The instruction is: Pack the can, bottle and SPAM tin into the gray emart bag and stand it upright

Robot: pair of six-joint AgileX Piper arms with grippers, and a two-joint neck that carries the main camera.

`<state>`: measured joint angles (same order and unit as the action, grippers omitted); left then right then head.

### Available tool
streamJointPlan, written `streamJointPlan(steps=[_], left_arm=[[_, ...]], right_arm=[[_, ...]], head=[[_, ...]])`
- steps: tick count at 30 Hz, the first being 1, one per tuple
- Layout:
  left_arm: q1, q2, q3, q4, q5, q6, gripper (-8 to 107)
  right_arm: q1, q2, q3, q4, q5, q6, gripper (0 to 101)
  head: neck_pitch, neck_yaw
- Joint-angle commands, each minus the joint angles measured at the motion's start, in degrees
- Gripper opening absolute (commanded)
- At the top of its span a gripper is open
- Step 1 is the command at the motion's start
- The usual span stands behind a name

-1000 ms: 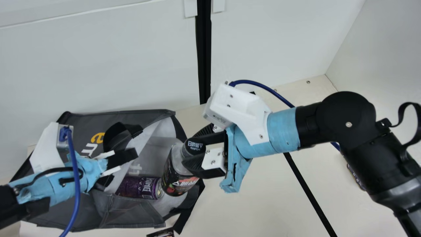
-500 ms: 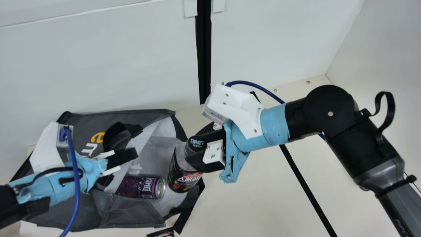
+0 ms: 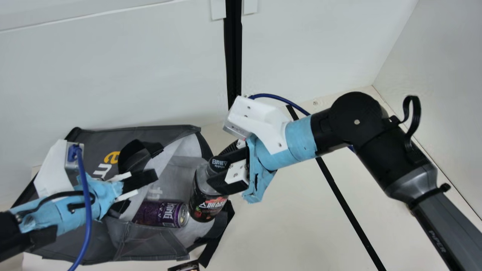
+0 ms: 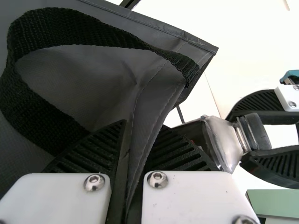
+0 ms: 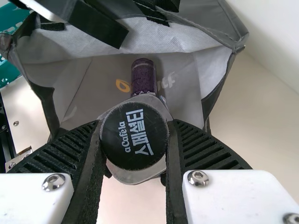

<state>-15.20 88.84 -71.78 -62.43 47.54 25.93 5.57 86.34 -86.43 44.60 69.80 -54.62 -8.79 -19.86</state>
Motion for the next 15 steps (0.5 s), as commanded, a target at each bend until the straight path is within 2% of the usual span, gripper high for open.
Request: streamJointPlan(steps=[1,15], left_arm=[[0.0,0.0,0.0,0.0,0.0,0.0,-8],[0.0,0.0,0.0,0.0,0.0,0.0,-8]], right_arm=[[0.11,0.58,-0.21,0.23,0.1,0.19,0],[1.49,5.02,-3.12,0.26,0.1,1.63,0]], head=[[-1.21,-0.14],[-1.21,-0.14]])
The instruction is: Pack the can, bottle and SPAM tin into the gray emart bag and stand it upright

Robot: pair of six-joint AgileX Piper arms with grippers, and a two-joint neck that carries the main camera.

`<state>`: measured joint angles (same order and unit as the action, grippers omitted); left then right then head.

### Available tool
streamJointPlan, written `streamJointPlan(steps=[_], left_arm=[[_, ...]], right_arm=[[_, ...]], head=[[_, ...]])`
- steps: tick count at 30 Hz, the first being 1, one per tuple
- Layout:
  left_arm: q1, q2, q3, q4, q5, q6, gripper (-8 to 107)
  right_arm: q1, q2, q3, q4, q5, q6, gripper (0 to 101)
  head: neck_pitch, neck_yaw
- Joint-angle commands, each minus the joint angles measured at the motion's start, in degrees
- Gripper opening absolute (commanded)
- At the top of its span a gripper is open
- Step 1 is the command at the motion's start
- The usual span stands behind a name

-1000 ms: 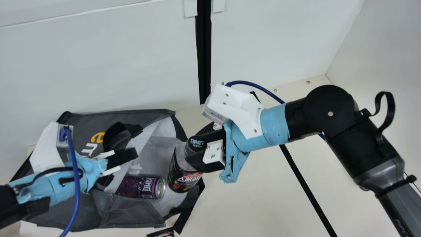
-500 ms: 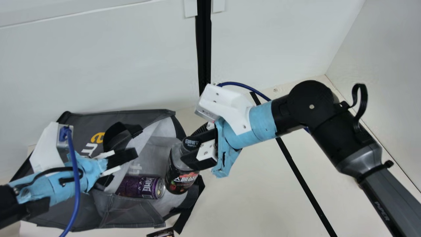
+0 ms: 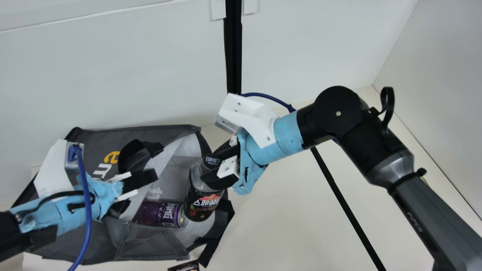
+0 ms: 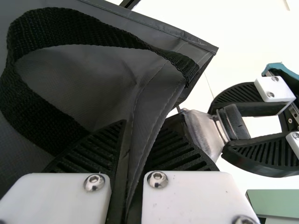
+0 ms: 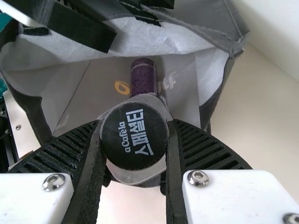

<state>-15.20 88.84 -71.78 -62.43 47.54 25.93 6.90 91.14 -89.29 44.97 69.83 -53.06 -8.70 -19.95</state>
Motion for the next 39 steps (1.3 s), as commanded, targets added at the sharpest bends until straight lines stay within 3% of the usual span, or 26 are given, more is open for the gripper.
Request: streamJointPlan(steps=[1,16,39], left_arm=[[0.0,0.0,0.0,0.0,0.0,0.0,-8],[0.0,0.0,0.0,0.0,0.0,0.0,-8],[0.0,0.0,0.0,0.0,0.0,0.0,-8]], right_arm=[[0.33,0.53,-0.53,-0.12,0.07,0.21,0],[2.42,5.39,-4.7,1.68,0.07,1.22,0],[6.03,11.5,-6.89,3.13,-0.48,2.07,0]], head=[[-1.3,-0.05],[-1.3,-0.05],[-1.3,-0.05]])
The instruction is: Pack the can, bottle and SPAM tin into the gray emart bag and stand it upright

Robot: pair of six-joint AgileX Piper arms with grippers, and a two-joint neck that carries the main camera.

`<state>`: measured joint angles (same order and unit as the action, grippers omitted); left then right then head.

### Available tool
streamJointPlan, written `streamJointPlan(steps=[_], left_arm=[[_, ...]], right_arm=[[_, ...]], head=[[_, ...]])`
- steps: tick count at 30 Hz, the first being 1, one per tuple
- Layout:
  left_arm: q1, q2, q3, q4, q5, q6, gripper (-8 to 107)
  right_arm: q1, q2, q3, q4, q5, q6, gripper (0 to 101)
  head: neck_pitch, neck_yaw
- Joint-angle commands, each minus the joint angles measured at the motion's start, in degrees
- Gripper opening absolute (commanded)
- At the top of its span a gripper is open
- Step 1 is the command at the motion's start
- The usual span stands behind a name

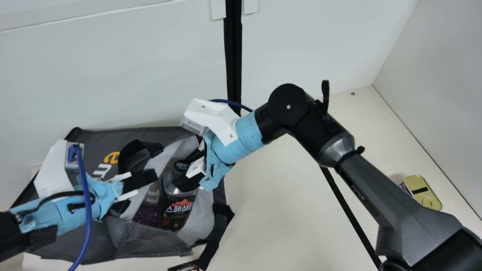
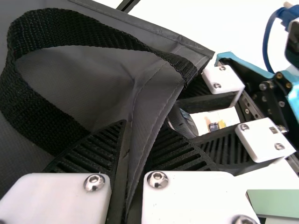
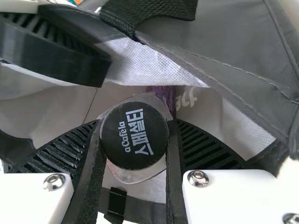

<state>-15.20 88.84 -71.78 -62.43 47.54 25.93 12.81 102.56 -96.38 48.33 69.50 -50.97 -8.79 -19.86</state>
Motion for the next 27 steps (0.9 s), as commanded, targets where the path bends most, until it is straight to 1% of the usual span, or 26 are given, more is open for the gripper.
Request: streamJointPlan(steps=[1,12,13,27], left_arm=[[0.0,0.0,0.0,0.0,0.0,0.0,-8],[0.0,0.0,0.0,0.0,0.0,0.0,-8],[0.0,0.0,0.0,0.0,0.0,0.0,-8],[0.0,0.0,0.0,0.0,0.0,0.0,-8]], right_arm=[[0.32,0.25,0.32,-0.3,-0.38,-0.02,0],[2.31,0.96,2.2,-1.58,-2.3,-0.48,0],[2.43,0.96,2.31,-1.71,-2.42,-0.52,1],[3.32,0.46,2.5,-3.21,-2.65,-0.82,48]], head=[[-1.21,-0.14],[-1.21,-0.14],[-1.21,-0.14],[-1.21,-0.14]])
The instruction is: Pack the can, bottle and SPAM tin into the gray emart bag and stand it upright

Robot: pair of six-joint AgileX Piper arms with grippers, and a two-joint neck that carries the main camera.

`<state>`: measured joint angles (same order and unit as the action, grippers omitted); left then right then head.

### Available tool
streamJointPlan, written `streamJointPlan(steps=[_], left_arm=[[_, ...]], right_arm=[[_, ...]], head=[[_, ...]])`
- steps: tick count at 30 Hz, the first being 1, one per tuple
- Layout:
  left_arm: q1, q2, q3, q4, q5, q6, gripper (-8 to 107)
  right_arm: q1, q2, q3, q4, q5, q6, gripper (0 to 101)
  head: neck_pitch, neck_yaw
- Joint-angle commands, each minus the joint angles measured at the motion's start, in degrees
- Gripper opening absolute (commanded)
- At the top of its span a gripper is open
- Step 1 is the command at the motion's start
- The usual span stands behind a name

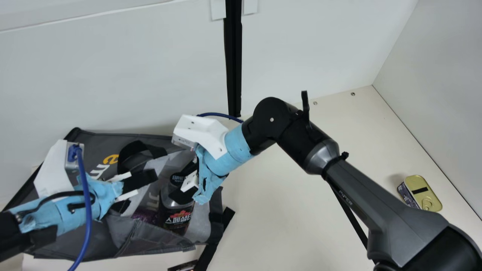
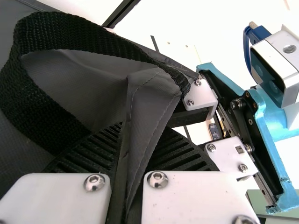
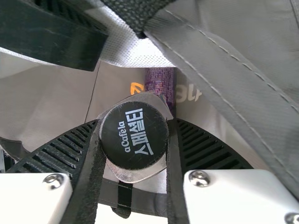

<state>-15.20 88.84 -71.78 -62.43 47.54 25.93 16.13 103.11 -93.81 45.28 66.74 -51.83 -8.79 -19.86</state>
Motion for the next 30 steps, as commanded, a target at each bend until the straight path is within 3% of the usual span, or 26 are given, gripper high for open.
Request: streamJointPlan(steps=[1,14,30], left_arm=[[0.0,0.0,0.0,0.0,0.0,0.0,-8],[0.0,0.0,0.0,0.0,-0.13,0.0,-8],[0.0,0.0,0.0,0.0,-0.13,0.0,-8]], right_arm=[[0.05,-0.15,-0.08,-0.22,0.12,0.03,51],[0.4,-1.26,-0.17,-0.76,0.5,0.09,95],[-1.51,-5.76,2.18,-0.31,2.3,-1.0,95]], head=[[-1.21,-0.14],[-1.21,-0.14],[-1.21,-0.14]])
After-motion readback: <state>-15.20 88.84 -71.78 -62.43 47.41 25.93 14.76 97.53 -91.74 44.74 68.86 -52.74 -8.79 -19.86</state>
